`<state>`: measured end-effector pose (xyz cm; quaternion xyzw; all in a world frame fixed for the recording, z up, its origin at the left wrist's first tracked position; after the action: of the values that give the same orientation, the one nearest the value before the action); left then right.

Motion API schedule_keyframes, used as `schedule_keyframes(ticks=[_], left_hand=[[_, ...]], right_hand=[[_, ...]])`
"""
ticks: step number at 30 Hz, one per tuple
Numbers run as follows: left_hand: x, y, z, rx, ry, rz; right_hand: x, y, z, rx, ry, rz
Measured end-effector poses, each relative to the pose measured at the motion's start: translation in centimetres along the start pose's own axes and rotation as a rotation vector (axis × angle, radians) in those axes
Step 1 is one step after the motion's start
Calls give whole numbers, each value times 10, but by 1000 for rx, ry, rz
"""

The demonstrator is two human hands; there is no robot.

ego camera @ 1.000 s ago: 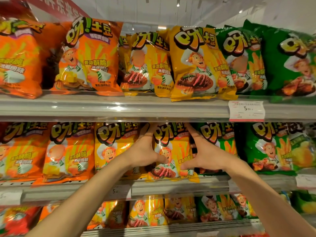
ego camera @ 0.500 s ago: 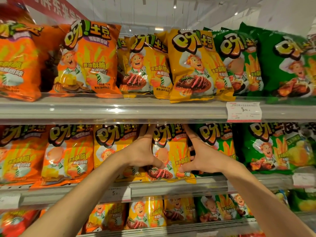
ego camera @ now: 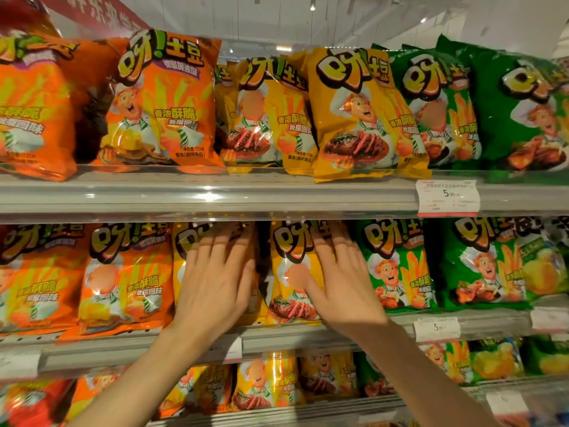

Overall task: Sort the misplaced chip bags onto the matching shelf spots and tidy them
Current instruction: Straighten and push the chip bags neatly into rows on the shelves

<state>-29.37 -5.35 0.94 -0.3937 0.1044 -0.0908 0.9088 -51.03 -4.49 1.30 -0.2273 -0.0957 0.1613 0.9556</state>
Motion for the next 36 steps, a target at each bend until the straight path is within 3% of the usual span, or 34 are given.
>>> schedule_keyframes(ticks=[3, 11, 22, 26, 29, 36], left_hand=[[13, -2, -10, 59, -87, 88], [22, -1, -28, 139, -180, 60], [21, -1, -26, 152, -155, 86], [25, 15, -14, 66, -73, 116], [28, 31, -17, 102, -62, 156], [32, 30, -28, 146, -47, 153]], right_hand=[[20, -14, -19, -46, 132, -52], [31, -24, -43, -141, 206, -131], [32, -25, -48, -240, 184, -128], [26, -9, -50, -359, 110, -156], [28, 5, -64, -445, 52, -211], [32, -2, -75, -387, 39, -256]])
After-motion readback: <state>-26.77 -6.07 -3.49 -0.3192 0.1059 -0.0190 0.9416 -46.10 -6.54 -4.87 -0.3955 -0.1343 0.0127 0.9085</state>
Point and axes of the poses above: each hand's wrist, its own y-axis away from the middle knuckle, its own z-axis out of the back of the hand, x = y × z, the point moved 2 cm from there along -y, towards the middle knuckle, and after that the axes turned 7 degrees about z, right-handed, at the moved point
